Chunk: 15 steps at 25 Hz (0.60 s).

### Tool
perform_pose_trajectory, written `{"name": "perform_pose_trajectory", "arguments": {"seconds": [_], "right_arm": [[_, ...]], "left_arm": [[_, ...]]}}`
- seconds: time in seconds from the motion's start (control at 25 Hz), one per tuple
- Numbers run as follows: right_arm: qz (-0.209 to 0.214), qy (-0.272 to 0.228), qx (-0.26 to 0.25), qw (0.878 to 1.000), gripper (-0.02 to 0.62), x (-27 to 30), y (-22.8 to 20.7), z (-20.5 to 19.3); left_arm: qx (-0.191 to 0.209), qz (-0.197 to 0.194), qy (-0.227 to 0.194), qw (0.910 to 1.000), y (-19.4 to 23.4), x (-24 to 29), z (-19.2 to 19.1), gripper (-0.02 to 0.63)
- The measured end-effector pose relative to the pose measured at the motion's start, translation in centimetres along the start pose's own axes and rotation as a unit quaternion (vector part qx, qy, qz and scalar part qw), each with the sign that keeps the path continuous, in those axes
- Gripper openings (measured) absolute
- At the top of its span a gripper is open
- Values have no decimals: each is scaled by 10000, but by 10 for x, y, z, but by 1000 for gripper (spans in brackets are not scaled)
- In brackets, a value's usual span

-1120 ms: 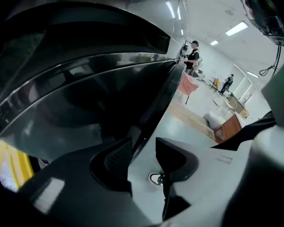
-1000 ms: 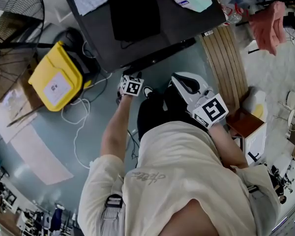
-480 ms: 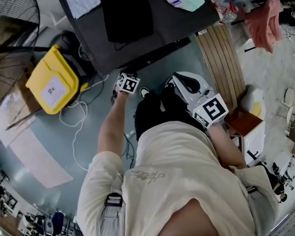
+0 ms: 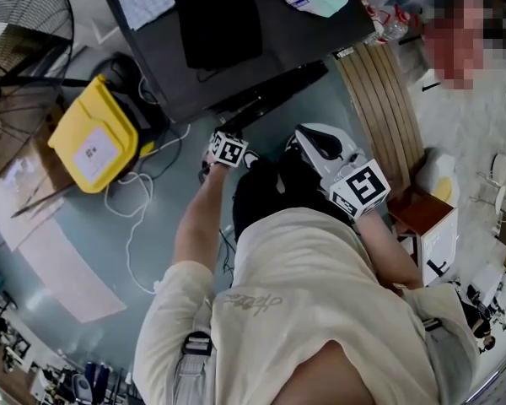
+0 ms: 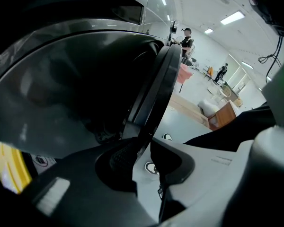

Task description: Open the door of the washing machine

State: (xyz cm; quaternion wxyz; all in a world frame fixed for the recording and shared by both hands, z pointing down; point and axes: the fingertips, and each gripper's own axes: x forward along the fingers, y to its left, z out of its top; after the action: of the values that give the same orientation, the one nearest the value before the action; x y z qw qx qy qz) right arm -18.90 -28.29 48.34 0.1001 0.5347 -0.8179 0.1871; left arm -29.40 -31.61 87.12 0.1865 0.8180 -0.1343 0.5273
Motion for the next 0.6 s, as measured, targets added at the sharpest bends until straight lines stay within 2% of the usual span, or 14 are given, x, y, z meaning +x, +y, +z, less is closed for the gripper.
{"name": "perform_pose_trajectory", "arguments": {"seconds": [0.12, 0.28, 0.44, 0.6], "right_arm": [[-10, -39, 105, 9999, 2, -8, -1, -3], [-9, -49, 143, 9999, 2, -14, 1, -8], [50, -87, 107, 9999, 2, -18, 7, -8], [46, -71, 47, 10000, 2, -36, 6, -15]], "left_arm": [[-45, -76, 64, 9999, -21, 2, -7, 101], [174, -295, 146, 9993, -54, 7, -16, 95], [230, -314, 82, 9992, -74, 8, -20, 92], [162, -337, 192, 9991, -99, 12, -28, 91]]}}
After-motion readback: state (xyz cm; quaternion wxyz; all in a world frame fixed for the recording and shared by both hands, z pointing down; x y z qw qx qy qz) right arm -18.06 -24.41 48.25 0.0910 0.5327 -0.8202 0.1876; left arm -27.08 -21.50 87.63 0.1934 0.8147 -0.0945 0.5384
